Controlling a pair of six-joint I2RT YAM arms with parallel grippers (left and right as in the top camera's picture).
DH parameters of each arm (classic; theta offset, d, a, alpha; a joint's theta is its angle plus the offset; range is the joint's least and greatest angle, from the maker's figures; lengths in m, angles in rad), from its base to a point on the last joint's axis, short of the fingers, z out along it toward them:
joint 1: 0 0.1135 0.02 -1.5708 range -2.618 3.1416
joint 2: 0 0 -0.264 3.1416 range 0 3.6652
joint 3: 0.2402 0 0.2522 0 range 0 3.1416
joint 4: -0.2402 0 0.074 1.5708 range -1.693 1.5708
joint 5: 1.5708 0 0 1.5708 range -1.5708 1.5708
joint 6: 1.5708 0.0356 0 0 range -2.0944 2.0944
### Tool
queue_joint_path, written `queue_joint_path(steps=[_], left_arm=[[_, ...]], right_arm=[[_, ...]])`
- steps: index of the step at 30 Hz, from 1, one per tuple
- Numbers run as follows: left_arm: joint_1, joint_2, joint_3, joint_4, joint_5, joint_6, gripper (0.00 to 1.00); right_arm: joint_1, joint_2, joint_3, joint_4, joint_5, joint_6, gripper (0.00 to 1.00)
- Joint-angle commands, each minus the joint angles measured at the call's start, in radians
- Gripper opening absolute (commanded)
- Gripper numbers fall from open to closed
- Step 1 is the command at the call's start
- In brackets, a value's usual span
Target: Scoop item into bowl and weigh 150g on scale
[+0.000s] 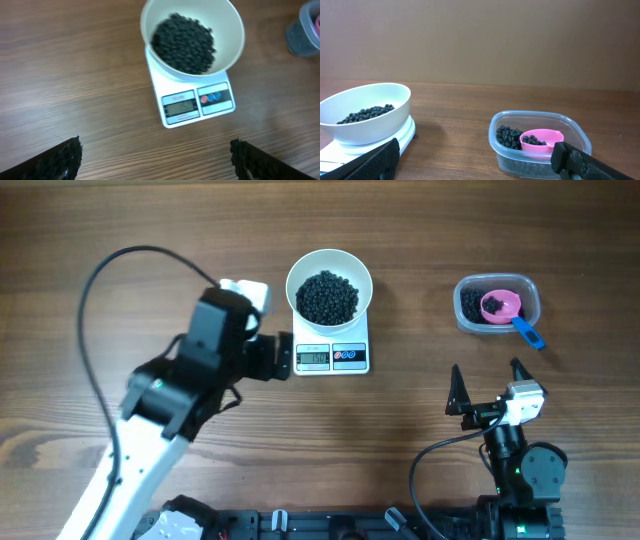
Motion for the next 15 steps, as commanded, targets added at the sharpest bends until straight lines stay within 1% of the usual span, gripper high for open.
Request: queue_joint_path(steps=[1,5,11,14,15], left_arm=[[0.098,-0.085,-0.003,-0.037,-0.026,0.005,1.00],[0.196,-0.226,-0.049,-0.040,-0.026,0.005,1.00],[0.367,-0.519,-0.283,0.079,0.095,0.005,1.00],[0.388,-0.701,-0.407,0.119,0.101,0.005,1.00],[0.388,-0.736,-0.434,0.132,0.103,0.005,1.00]], right_arm=[[0.004,-0.012,-0.001,0.005,0.013,0.000,1.00],[0.004,-0.012,-0.001,0.005,0.013,0.000,1.00],[0.004,-0.012,-0.001,0.005,0.013,0.000,1.00],[0.004,-0.012,-0.001,0.005,0.013,0.000,1.00],[0.004,-0.012,-0.001,0.005,0.013,0.000,1.00]])
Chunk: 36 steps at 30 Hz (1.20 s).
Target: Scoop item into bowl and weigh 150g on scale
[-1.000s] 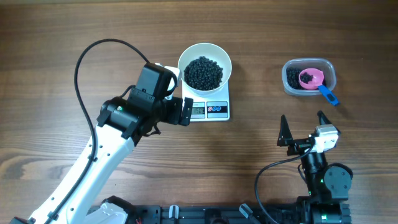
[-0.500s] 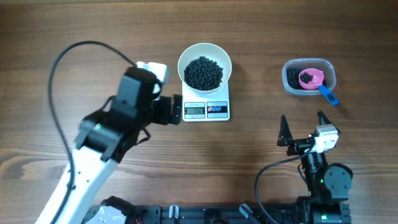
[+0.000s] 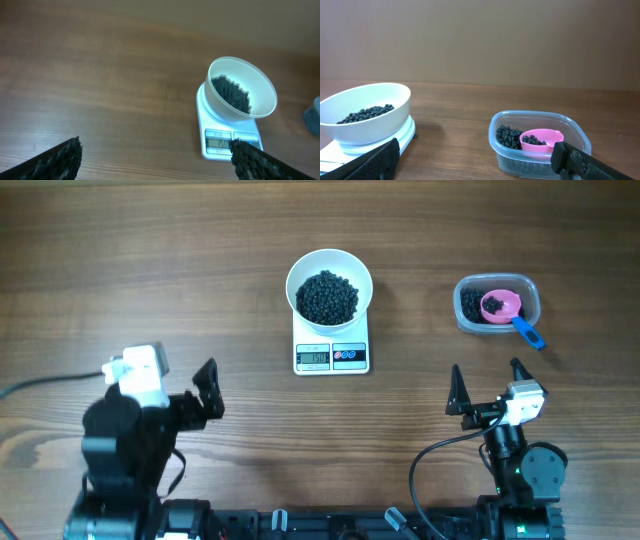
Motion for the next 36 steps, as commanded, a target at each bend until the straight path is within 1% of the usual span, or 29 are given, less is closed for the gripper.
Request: queue_joint_path(steps=[1,5,9,14,22,25,27,34,35,36], left_arm=[[0.011,-0.132,-0.102,0.038,0.034,0.005,1.00],[0.070,-0.250,-0.179,0.085,0.042,0.005,1.00],[0.074,-0.371,-0.271,0.109,0.050,0.005,1.00],[0.074,-0.509,-0.418,0.208,0.050,0.005,1.00],[0.074,-0.509,-0.500,0.318,0.053,0.005,1.00],[0.074,-0.509,-0.565,0.438,0.050,0.005,1.00],[0.074,-0.509,-0.636,0.556,0.050,0.005,1.00],[0.074,-0.509,-0.747,0.750,0.050,0.006,1.00],[0.074,-0.509,-0.768,0.790,0.050,0.032,1.00],[0.074,-0.509,-0.770,0.794,0.050,0.035,1.00]], right_arm=[[0.004,-0.011,-0.001,0.004,0.013,0.000,1.00],[0.004,-0.011,-0.001,0.004,0.013,0.000,1.00],[0.004,-0.011,-0.001,0.004,0.013,0.000,1.00],[0.004,-0.011,-0.001,0.004,0.013,0.000,1.00],[0.004,-0.011,-0.001,0.004,0.013,0.000,1.00],[0.004,-0.011,-0.001,0.004,0.013,0.000,1.00],[0.004,-0.011,-0.001,0.004,0.013,0.000,1.00],[0.004,-0.011,-0.001,0.004,0.013,0.000,1.00],[0.004,-0.011,-0.001,0.004,0.013,0.000,1.00],[0.004,-0.011,-0.001,0.004,0.013,0.000,1.00]])
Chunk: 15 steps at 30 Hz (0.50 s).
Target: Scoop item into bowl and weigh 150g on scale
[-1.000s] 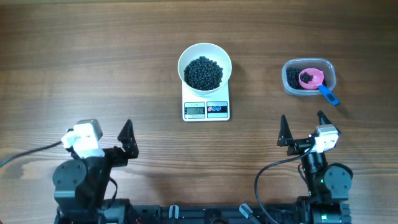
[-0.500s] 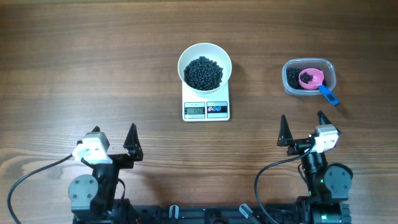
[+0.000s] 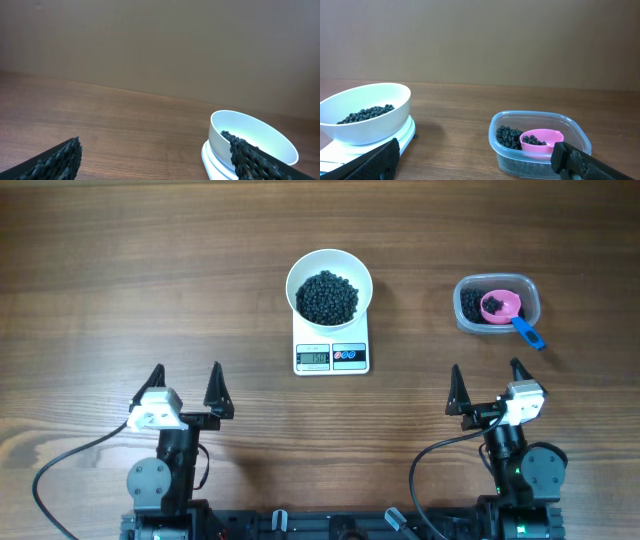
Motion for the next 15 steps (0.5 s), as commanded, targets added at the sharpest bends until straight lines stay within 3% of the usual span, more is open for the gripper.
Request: queue_joint_path(steps=[1,7,11,15], left_arm=[[0.010,-0.010,-0.030,0.026,0.011,0.032,1.00],[0.011,-0.010,-0.030,-0.045,0.011,0.039,1.00],[0.011,-0.010,-0.030,-0.090,0.019,0.251,1.00],[0.011,-0.010,-0.030,-0.091,0.011,0.263,1.00]], right_arm=[[0.004,-0.012,-0.001,0.005,0.013,0.000,1.00],[0.004,-0.012,-0.001,0.005,0.013,0.000,1.00],[0.004,-0.012,-0.001,0.005,0.013,0.000,1.00],[0.004,-0.012,-0.001,0.005,0.013,0.000,1.00]])
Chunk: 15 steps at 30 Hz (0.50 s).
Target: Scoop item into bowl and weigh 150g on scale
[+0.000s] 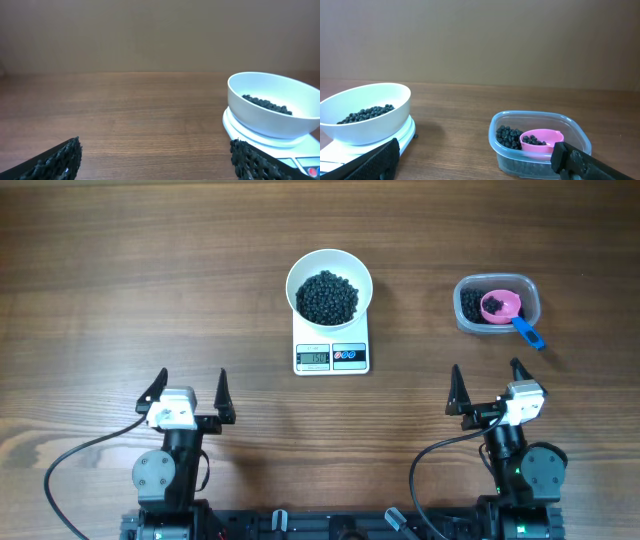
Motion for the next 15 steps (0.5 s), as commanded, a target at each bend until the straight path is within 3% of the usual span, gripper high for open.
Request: queue_joint_path(steps=[1,8,10,15], left_arm=[[0.009,-0.010,-0.005,-0.005,0.008,0.054,1.00],[0.009,-0.010,-0.005,-0.008,-0.056,0.037,1.00],[0.009,-0.010,-0.005,-0.005,-0.108,-0.040,1.00],[0.009,-0.010,-0.005,-0.005,-0.111,-0.029,1.00]], right_arm=[[0.004,-0.012,-0.001,0.005,0.013,0.000,1.00],[0.004,-0.012,-0.001,0.005,0.013,0.000,1.00],[0.004,-0.012,-0.001,0.005,0.013,0.000,1.00],[0.004,-0.012,-0.001,0.005,0.014,0.000,1.00]])
